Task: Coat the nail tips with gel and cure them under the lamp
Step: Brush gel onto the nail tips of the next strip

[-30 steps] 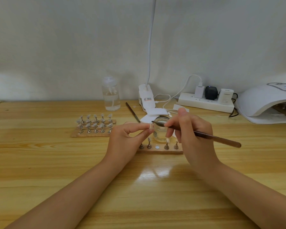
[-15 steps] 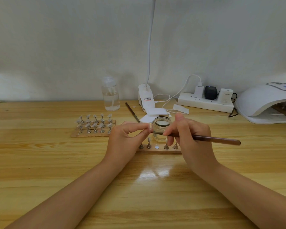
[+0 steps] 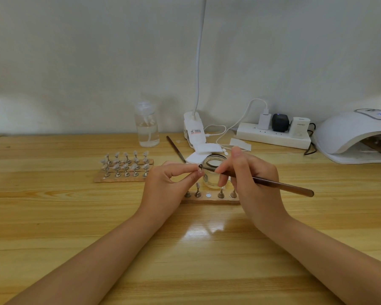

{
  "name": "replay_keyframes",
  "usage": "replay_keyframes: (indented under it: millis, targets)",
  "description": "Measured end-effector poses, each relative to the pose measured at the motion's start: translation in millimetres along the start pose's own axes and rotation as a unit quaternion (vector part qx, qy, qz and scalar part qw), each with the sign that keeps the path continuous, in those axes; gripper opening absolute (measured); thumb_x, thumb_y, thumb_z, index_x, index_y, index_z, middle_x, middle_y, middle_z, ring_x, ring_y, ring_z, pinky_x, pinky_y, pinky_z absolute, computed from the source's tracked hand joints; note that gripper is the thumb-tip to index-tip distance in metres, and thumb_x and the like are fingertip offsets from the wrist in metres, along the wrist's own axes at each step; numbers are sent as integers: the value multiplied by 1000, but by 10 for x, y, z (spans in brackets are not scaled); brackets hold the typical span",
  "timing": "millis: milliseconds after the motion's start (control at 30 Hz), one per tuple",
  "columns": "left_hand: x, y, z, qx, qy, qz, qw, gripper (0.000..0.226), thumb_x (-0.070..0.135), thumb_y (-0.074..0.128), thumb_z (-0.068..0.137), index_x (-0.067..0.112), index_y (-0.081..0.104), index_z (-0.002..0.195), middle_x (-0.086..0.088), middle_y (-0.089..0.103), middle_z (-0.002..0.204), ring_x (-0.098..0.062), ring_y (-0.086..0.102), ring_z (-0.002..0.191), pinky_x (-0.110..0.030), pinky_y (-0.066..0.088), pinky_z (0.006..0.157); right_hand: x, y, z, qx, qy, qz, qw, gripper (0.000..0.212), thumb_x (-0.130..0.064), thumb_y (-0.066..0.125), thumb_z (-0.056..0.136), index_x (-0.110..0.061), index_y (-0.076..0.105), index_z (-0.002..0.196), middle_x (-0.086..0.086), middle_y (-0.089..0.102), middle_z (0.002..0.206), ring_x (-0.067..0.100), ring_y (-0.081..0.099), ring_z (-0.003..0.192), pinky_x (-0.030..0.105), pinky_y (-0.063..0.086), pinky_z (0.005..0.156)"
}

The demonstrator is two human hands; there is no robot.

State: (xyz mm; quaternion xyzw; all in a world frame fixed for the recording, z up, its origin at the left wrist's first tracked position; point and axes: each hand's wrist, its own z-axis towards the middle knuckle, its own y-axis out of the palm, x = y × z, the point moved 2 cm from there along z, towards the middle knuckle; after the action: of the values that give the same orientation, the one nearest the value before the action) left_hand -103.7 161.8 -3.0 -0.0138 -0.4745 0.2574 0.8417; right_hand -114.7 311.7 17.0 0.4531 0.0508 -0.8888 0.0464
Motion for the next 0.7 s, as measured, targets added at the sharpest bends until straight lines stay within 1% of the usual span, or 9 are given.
replay_keyframes:
  millis: [100,233,300,400,467,600,700]
  targets:
    - [11,4,-3,-4,8,1,1000,19,11,74,72,25,72,85,16,68,80,-8,63,89,-24,50,82,14,-12,-3,-5,0,16,1000,40,-30,43,87,-13,65,58,9,57,47,2,47,39,12,37,41]
    - [16,3,1,-5,9,0,1000,18,13,74,72,27,72,83,19,67,80,-6,63,89,-23,49,83,39,-30,0,2,-10,42,999,45,-32,46,88,-8,64,54,14,53,44,7,48,39,9,36,47]
    - [15,6,0,-7,13,1,1000,18,13,74,72,29,72,81,22,67,78,-6,63,89,-21,48,82,45,-35,9,8,-20,41,999,43,-31,46,89,-9,65,58,14,55,47,6,49,42,9,36,47]
    - [12,5,-3,-7,20,1,1000,20,13,74,72,32,71,77,21,67,77,-4,62,88,-19,47,82,44,-21,22,6,-24,16,1000,39,-29,42,91,-15,64,62,4,56,49,2,50,45,8,36,47]
    - [6,7,-4,-5,22,3,1000,21,13,74,72,33,70,76,21,67,76,-4,62,87,-19,48,81,46,-13,22,2,-24,1,1000,38,-28,40,91,-16,64,63,1,56,50,1,50,45,7,36,46]
    - [4,5,0,-4,19,9,1000,24,13,74,72,36,69,74,27,65,71,-4,62,87,-19,48,81,49,-14,10,2,-18,-2,1000,39,-30,41,89,-17,64,61,4,57,50,2,52,46,9,38,44]
    - [11,3,-3,-6,24,8,1000,22,11,73,72,32,70,81,21,67,79,-7,62,90,-24,49,83,49,-20,1,-4,-15,10,1000,41,-28,42,89,-13,64,58,11,56,48,3,49,42,10,37,45]
